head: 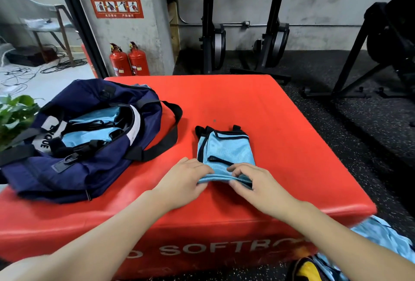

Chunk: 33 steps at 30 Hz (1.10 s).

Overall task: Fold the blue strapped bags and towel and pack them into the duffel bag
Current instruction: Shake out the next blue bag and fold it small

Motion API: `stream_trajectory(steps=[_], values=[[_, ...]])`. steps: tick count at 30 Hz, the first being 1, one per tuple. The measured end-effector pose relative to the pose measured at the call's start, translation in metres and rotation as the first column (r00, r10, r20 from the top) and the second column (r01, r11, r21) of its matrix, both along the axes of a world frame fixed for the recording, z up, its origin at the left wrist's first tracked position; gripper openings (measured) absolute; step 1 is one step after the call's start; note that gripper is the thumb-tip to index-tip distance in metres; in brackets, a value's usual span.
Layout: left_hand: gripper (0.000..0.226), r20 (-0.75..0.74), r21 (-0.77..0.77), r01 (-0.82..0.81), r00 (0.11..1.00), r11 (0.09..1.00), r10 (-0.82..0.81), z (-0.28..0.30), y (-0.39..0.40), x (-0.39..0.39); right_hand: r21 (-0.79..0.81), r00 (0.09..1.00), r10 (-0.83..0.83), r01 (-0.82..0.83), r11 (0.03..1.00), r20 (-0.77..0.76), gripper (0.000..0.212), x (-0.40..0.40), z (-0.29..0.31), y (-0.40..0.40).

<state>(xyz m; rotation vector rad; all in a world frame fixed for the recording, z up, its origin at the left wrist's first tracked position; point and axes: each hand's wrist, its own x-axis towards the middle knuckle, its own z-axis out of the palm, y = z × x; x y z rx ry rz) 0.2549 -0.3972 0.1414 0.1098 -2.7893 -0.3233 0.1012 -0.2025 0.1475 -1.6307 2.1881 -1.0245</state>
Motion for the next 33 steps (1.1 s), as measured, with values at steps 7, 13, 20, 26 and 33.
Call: stream_trajectory(steps=[7, 13, 20, 26, 33], values=[[0.014, -0.164, 0.387, -0.02, 0.982, 0.922, 0.09, 0.008, 0.011, 0.005, 0.201, 0.971, -0.122, 0.163, 0.966, -0.205, 0.027, -0.019, 0.016, 0.025], [0.024, -0.181, 0.525, -0.053, 0.968, 0.85, 0.172, 0.009, 0.025, 0.007, 0.126, 0.971, -0.058, 0.029, 0.992, 0.231, 0.003, -0.035, 0.032, 0.035], [0.011, -0.068, 0.719, -0.218, 0.923, 0.66, 0.378, 0.012, 0.021, -0.014, 0.004, 0.934, -0.191, 0.199, 0.98, 0.302, 0.007, -0.056, 0.02, 0.007], [0.022, 0.033, 0.669, -0.361, 0.887, 0.649, 0.46, 0.01, 0.007, -0.029, -0.048, 0.954, -0.25, 0.261, 0.964, 0.166, 0.003, -0.065, 0.005, -0.015], [0.043, -0.105, 0.157, -0.203, 0.97, 0.967, 0.221, 0.008, -0.006, -0.041, 0.0, 0.966, -0.253, 0.253, 0.967, -0.057, 0.006, -0.072, -0.013, -0.027]])
